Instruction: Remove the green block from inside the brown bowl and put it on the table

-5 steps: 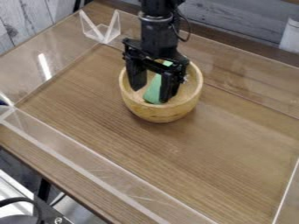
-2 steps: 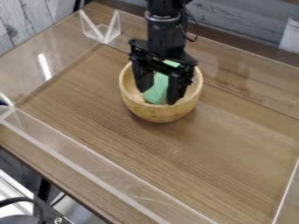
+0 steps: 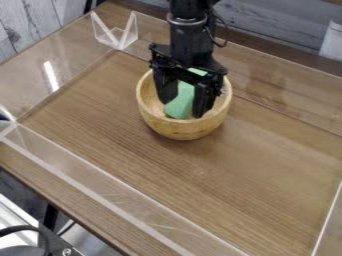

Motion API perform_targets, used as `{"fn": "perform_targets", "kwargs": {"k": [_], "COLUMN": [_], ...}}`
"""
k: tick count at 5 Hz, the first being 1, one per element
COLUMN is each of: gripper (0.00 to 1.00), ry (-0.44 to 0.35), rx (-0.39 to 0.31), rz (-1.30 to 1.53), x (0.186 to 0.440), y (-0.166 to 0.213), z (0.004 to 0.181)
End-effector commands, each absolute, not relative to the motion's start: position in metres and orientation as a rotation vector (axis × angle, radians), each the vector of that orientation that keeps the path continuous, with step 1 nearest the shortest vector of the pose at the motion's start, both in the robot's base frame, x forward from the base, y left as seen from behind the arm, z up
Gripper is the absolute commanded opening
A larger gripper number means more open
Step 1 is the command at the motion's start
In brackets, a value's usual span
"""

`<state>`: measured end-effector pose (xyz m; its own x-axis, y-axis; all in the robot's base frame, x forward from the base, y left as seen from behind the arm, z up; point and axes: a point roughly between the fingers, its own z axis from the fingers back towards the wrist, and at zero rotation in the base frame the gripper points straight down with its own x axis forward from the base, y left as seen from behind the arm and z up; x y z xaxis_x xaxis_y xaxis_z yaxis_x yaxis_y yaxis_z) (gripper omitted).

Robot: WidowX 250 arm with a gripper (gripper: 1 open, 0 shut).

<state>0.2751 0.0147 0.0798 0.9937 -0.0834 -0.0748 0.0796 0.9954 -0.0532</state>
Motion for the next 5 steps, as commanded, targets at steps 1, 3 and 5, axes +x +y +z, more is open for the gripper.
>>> {"fn": "perform_targets", "kwargs": {"k": [1, 3, 5], "gripper": [1.00, 1.00, 1.00], "ry": [0.020, 0.012, -0.003], "rx": [-0.043, -0.046, -0.048], "rz": [-0.070, -0.065, -0.068], "x": [0.285, 0.282, 0.280], "y": [0.020, 0.022, 0.019], "z": [0.092, 0.098, 0.106]}}
